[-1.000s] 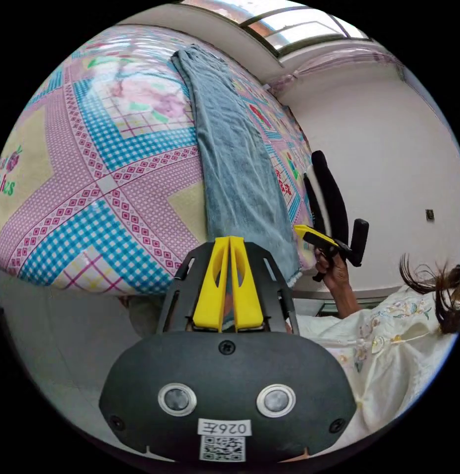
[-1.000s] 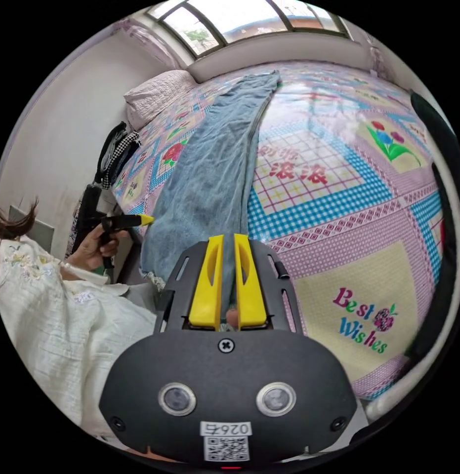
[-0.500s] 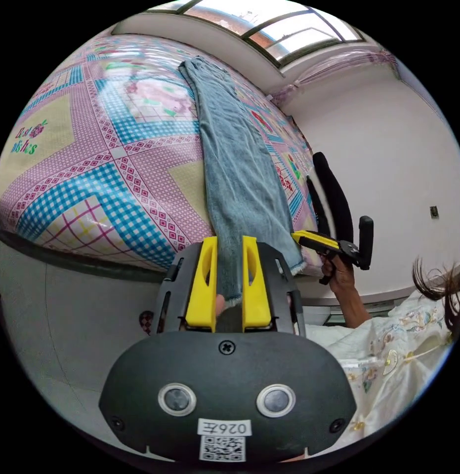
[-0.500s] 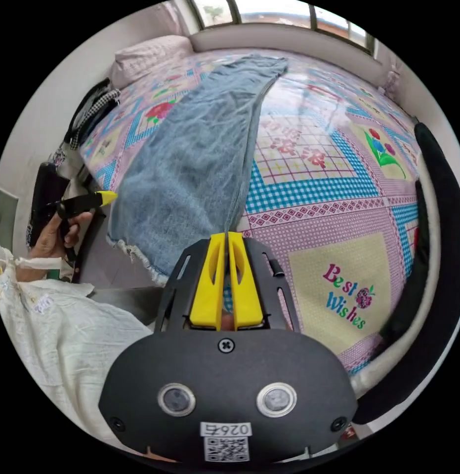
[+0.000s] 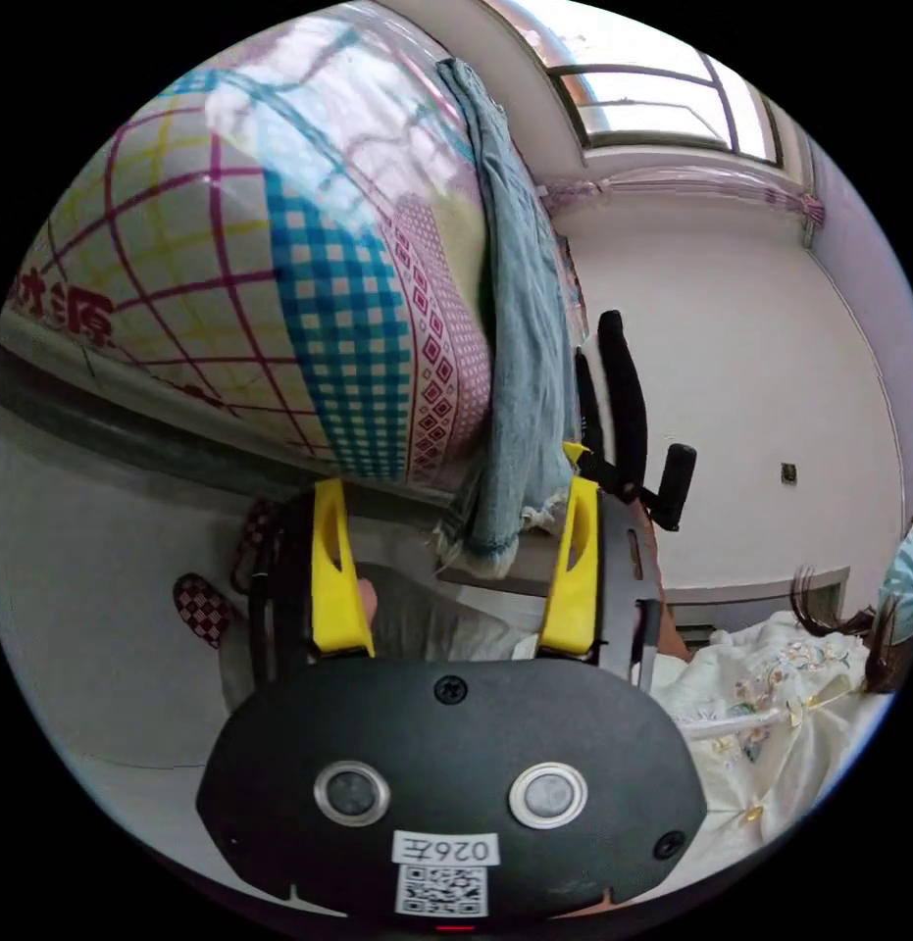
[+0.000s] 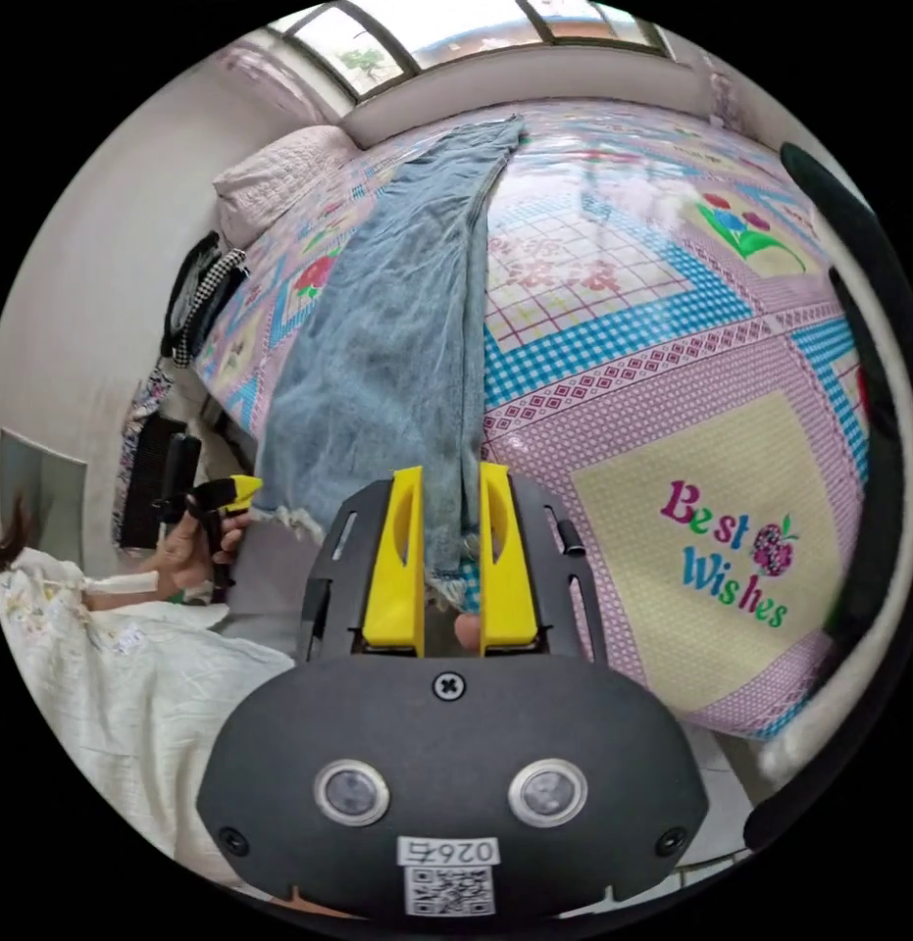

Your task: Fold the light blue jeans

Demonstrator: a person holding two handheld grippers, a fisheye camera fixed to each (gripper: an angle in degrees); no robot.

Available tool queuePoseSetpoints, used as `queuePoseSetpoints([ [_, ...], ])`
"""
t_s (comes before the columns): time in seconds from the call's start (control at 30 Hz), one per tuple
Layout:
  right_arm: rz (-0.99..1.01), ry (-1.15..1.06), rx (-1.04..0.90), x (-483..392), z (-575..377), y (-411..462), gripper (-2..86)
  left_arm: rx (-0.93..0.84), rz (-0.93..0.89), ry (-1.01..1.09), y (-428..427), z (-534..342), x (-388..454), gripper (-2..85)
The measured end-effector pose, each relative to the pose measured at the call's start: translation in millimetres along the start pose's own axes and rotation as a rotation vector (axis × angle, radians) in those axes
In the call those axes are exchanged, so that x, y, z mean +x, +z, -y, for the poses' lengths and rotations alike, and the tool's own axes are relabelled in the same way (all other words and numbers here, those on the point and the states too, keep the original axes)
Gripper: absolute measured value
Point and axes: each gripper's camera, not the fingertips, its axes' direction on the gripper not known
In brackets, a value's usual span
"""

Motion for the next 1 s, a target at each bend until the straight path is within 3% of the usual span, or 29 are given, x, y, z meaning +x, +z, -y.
queuePoseSetpoints([
  [0.07, 0.087, 0.006, -0.072, 2, 8, -3, -0.4, -0.06, -0.106, -0.021, 8, 6, 5, 33.3],
  [0.13, 0.435, 0.018, 0.121, 0, 7, -55, -1.2, -0.085, -0.182, 0.007, 6, 5, 17, 33.7],
  [0.17, 0.42, 0.024, 0.131, 2, 5, -61, -1.2, -0.078, -0.187, 0.024, 0, 3, 23, 33.9],
  [0.2, 0.349, 0.078, 0.086, 15, 0, -55, -1.3, -0.065, -0.19, 0.017, -5, 1, 24, 34.5],
  [0.23, 0.404, 0.197, 0.041, 44, -11, -37, -1.4, -0.059, -0.204, 0.004, -7, 0, 23, 34.8],
  [0.3, 0.684, 0.354, 0.006, 85, -31, -5, -1.5, -0.011, -0.308, -0.044, -14, 1, 15, 34.8],
  [0.37, 0.773, 0.438, 0.042, 99, -51, 15, -1.5, 0.026, -0.362, -0.061, -17, 3, 12, 33.8],
  [0.43, 0.889, 0.507, 0.096, 102, -65, 27, -1.4, 0.022, -0.39, -0.075, -15, 7, 13, 30.4],
  [0.53, 1.014, 0.46, 0.18, 78, -65, 14, -1.4, -0.091, -0.278, -0.112, -15, 1, 22, 16.8],
  [0.57, 0.964, 0.438, 0.17, 73, -64, 10, -1.3, -0.127, -0.243, -0.087, -19, -7, 27, 14.5],
  [0.63, 0.608, 0.42, 0.083, 66, -69, 1, -1.2, -0.168, -0.279, -0.054, -23, -26, 29, 10.4],
  [0.7, 0.547, 0.395, 0.043, 64, -75, 4, -1.0, -0.142, -0.403, -0.065, -36, -57, 27, 13.0],
  [0.87, 0.381, 0.343, 0.043, 30, -79, -5, 1.8, -0.095, -0.297, -0.061, -64, -105, 31, 16.6],
  [0.93, 0.235, 0.257, 0.047, -1, -76, -12, 3.2, -0.053, -0.271, -0.023, -75, -115, 41, 12.2],
  [1.0, 0.15, 0.182, 0.059, -24, -73, -14, 3.7, -0.022, -0.261, 0.065, -87, -123, 62, 2.0],
])
